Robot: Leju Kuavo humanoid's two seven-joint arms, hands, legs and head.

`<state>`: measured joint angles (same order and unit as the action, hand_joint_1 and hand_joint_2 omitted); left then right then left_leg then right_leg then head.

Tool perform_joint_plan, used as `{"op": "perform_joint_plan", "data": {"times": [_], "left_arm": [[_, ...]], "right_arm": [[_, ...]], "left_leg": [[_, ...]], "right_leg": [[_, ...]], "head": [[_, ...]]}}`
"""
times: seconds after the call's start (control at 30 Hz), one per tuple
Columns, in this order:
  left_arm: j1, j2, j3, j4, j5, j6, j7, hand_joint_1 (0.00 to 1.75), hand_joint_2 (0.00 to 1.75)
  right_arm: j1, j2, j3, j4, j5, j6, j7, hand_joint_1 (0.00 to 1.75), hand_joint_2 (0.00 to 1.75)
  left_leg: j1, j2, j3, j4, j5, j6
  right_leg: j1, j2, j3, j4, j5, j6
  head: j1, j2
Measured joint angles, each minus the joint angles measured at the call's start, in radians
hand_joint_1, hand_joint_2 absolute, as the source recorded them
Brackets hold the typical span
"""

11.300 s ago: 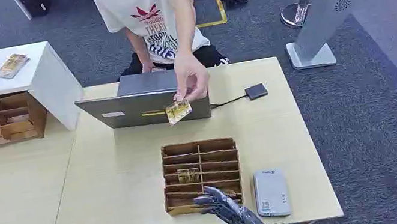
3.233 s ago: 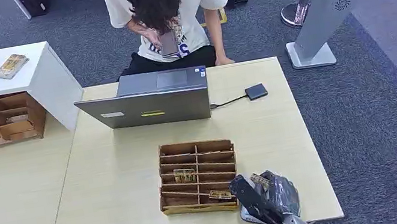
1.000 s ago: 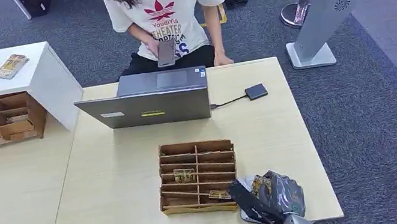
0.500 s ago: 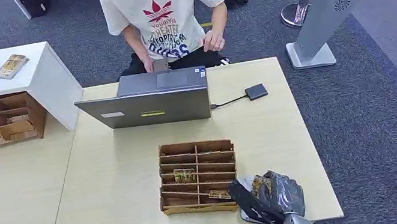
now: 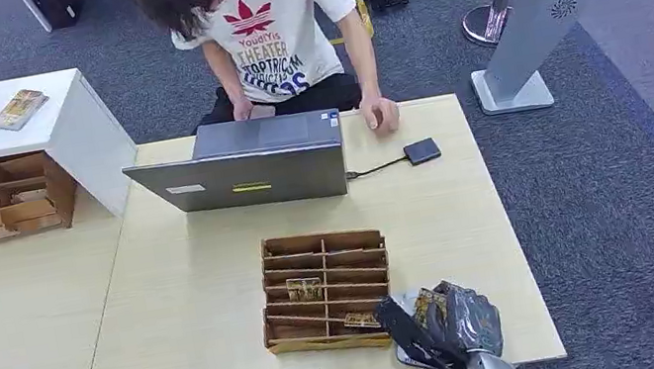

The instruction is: Pass the card to the sensor for recognition and then transmit it.

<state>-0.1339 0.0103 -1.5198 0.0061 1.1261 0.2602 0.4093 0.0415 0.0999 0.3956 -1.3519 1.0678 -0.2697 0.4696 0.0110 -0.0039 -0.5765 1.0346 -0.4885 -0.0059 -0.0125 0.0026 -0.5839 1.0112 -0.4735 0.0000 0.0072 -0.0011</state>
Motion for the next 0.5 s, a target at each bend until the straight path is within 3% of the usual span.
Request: {"op": "perform_joint_plan", "data": {"times": [0.5], "left_arm": [[-0.003, 0.0, -0.002, 0.0, 0.004, 0.0, 0.0, 0.0, 0.0]], "right_arm": [[0.0, 0.0, 0.0, 0.0, 0.0, 0.002, 0.0, 1.75, 1.75]], "left_leg": [[0.0, 0.0, 0.0, 0.0, 0.0, 0.0]], "right_leg": [[0.0, 0.0, 0.0, 0.0, 0.0, 0.0]], "head": [[0.0, 0.0]]}}
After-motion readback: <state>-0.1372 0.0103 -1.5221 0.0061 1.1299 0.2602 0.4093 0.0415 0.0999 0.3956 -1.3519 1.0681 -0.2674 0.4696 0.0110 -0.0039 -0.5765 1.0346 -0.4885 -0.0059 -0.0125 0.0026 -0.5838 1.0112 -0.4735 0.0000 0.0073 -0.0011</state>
